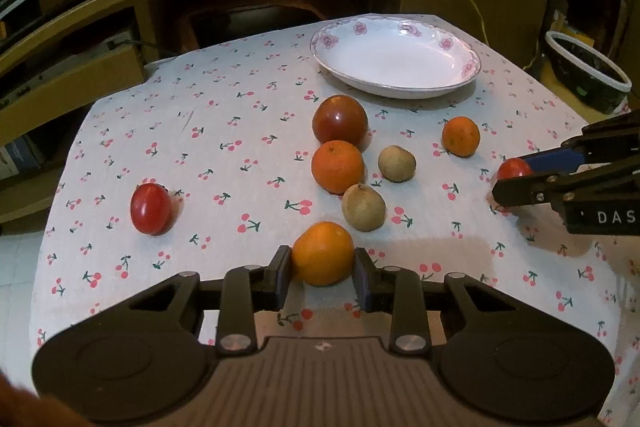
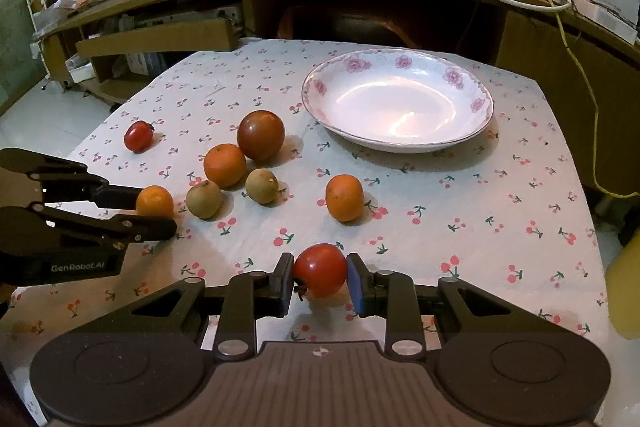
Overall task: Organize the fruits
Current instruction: 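Carry both fruits over the white bowl and open both tools to drop them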
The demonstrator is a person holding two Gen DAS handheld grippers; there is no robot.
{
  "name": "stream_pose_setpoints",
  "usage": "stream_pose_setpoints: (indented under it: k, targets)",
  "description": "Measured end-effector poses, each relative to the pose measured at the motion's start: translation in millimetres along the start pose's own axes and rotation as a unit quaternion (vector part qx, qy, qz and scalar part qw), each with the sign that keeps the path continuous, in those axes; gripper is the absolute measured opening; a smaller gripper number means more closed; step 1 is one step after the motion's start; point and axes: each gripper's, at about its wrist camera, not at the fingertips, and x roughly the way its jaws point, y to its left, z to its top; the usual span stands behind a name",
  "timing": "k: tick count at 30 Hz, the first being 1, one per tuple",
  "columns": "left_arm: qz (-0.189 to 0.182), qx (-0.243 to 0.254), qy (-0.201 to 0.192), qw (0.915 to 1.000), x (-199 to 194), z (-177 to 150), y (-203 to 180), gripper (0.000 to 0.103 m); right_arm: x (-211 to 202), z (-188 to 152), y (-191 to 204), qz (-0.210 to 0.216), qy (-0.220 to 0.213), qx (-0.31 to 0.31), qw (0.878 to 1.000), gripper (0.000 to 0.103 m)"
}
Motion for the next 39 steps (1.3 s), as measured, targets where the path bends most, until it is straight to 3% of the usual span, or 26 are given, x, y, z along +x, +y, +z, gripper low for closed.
stream_pose_setpoints:
  k: [7,14,24,39]
  targets:
    - [-0.017,-0.007,-0.011,0.9998,-2.8,20.6,-8.7,0.036,-5.4,12.1,0.1,-0.001,-0.017,0.002,1.0,0.03]
    - [-0.041,-0.002,-0.042,0.9983,-1.4,63.5,-28.5,0.036,-7.0,30.4,-17.2,-0.013,-0.038,0.03,0.999,0.03]
    - [-0.046,-0.01,-0.052,0.9975,37.6,118.9,-34.8,0.036,11.0,70.3,-42.4,-0.037,-0.06,0.04,0.997,0.03]
    - [-0.045,-0.012,-0.031,0.9984,77.5,131.9,-37.9,0.036,51.0,89.5,-75.0,-0.036,-0.033,0.058,0.997,0.033]
